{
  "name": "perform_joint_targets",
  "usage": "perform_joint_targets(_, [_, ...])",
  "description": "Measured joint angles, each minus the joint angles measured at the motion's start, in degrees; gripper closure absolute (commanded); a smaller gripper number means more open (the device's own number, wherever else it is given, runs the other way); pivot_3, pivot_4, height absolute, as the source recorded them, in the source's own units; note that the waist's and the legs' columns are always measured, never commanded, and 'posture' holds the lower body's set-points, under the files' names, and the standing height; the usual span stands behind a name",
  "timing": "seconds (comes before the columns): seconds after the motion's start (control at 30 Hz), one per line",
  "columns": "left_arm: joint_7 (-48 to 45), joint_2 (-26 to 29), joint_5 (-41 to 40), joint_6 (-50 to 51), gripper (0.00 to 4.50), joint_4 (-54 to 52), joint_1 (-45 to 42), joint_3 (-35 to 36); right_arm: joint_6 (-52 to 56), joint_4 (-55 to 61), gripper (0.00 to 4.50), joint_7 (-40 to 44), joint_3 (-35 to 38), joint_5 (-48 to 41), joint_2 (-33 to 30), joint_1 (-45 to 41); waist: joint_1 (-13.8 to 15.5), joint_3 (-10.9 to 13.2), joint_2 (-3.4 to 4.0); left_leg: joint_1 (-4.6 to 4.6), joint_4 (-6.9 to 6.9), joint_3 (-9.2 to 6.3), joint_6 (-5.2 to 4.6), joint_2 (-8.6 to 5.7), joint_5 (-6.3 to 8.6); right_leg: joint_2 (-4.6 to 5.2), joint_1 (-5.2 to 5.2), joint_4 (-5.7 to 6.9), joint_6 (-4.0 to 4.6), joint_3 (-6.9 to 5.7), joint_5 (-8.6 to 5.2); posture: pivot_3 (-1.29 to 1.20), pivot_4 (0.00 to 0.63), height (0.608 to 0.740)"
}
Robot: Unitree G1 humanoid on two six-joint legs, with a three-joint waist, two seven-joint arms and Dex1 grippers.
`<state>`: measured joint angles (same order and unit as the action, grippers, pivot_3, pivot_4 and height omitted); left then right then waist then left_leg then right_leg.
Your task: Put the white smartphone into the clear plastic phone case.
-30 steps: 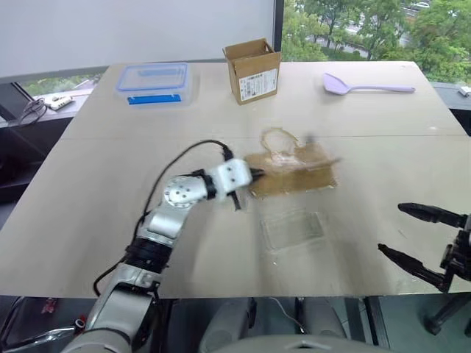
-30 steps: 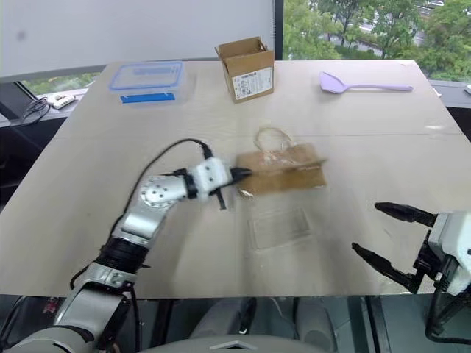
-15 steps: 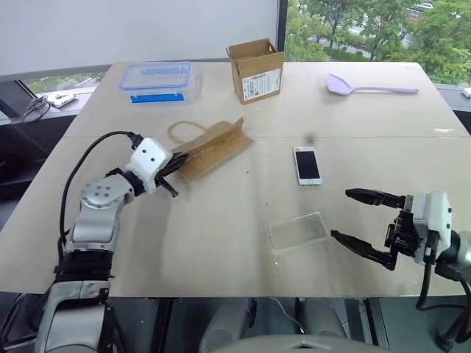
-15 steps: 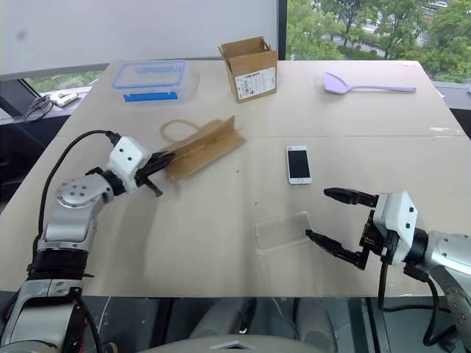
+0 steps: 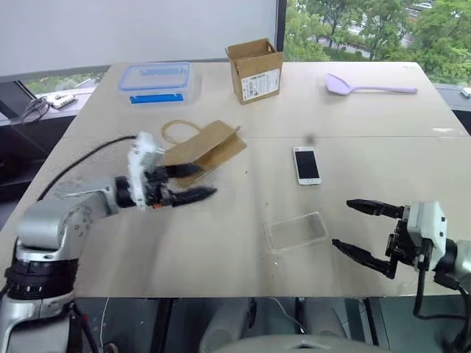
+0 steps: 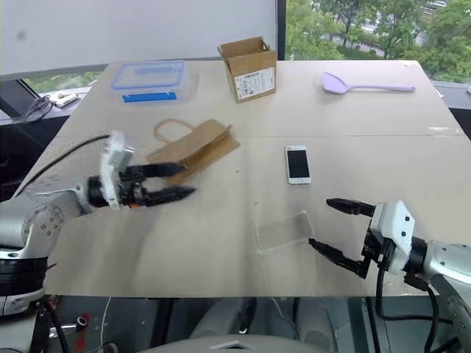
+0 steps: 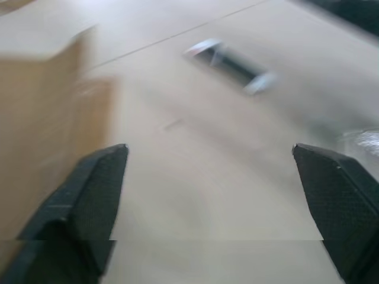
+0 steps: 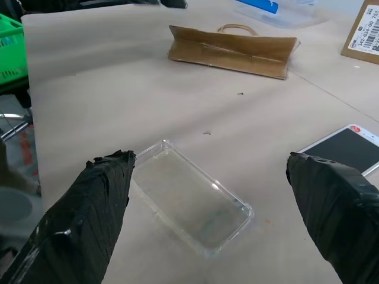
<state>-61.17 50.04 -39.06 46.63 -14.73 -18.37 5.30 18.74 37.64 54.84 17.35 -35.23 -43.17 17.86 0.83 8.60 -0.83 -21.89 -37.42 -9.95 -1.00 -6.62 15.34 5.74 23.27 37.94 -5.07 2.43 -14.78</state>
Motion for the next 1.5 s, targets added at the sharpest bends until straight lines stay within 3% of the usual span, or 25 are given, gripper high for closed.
perform_joint_targets(0.03, [0.03,-0.69,1.46,1.38,0.06,-2.93,-1.10,-6.43,0.39,0.08,0.00,0.59,1.17,-0.65,-0.91,0.83,0.16,-0.01,0.02,0.03,0.00,0.02,0.00,-0.05,0.00,0.03,-0.05,-0.02,0.00,0.00,0.00,0.00,0.150,0.740])
perform_joint_targets(0.17, [1.78,-7.95,8.11,1.51,0.06,-1.93,-8.19,-20.25,0.35,0.36,0.00,2.30,4.99,-0.45,-2.50,4.97,0.21,0.04,-0.07,0.00,-0.03,-0.03,0.00,-0.05,-0.01,-0.02,-0.05,0.00,0.00,-0.06,0.01,0.00,0.150,0.740])
perform_joint_targets(0.4, [4.17,-17.71,16.64,3.04,0.06,4.93,-20.64,-33.28,0.05,3.47,0.00,1.41,8.87,-0.43,-1.96,9.53,-0.31,0.04,-0.08,0.02,-0.04,0.07,0.00,-0.02,-0.01,-0.08,-0.04,-0.02,-0.02,0.07,0.00,0.00,0.150,0.740])
perform_joint_targets(0.5, [5.50,-19.12,22.68,1.26,0.95,8.43,-22.65,-38.94,0.16,5.50,0.00,0.55,10.99,-0.65,-1.28,12.01,-0.14,0.05,-0.08,0.02,-0.03,0.08,0.01,-0.01,-0.01,-0.07,-0.04,-0.02,-0.02,0.09,0.00,0.00,0.150,0.740])
perform_joint_targets(0.6, [6.08,-19.62,26.23,-0.73,2.21,9.27,-23.02,-40.21,0.87,7.42,0.00,-0.28,12.94,-0.77,-0.50,14.88,0.04,0.05,-0.08,0.01,-0.04,0.05,0.01,-0.02,-0.01,-0.06,-0.04,-0.03,-0.02,0.07,0.00,0.00,0.150,0.740])
perform_joint_targets(0.7, [5.39,-19.28,29.35,-2.92,3.78,9.40,-23.21,-41.78,1.25,9.22,0.00,-0.62,14.94,-1.41,0.02,16.98,-0.01,0.02,-0.08,0.03,-0.04,0.06,0.00,-0.02,-0.01,-0.06,-0.05,-0.04,-0.03,0.08,0.00,0.00,0.150,0.740])
perform_joint_targets(0.77, [3.97,-18.90,30.95,-5.43,4.40,9.34,-23.19,-43.01,1.52,9.99,0.00,-0.85,15.37,-1.75,0.10,17.79,-0.01,-0.01,-0.08,0.09,-0.04,0.05,0.00,-0.01,-0.01,-0.06,-0.11,-0.04,-0.03,0.07,-0.01,0.00,0.150,0.740])
perform_joint_targets(0.93, [3.56,-19.09,33.93,-10.39,4.40,9.80,-21.97,-42.82,2.61,10.31,0.00,-1.14,16.29,-2.42,-0.23,17.48,0.03,-0.05,-0.08,0.21,-0.04,0.04,-0.02,-0.01,0.01,-0.04,-0.26,-0.05,-0.04,0.04,-0.01,0.00,0.150,0.740])
perform_joint_targets(1.5, [-0.65,-18.92,31.90,-17.33,4.40,10.80,-18.44,-34.87,3.51,7.24,0.00,-3.05,10.85,-0.03,-0.92,10.20,0.02,-0.02,-0.10,0.11,-0.04,0.00,0.00,-0.03,-0.01,-0.01,-0.18,-0.07,-0.04,-0.02,-0.01,0.00,0.150,0.740])
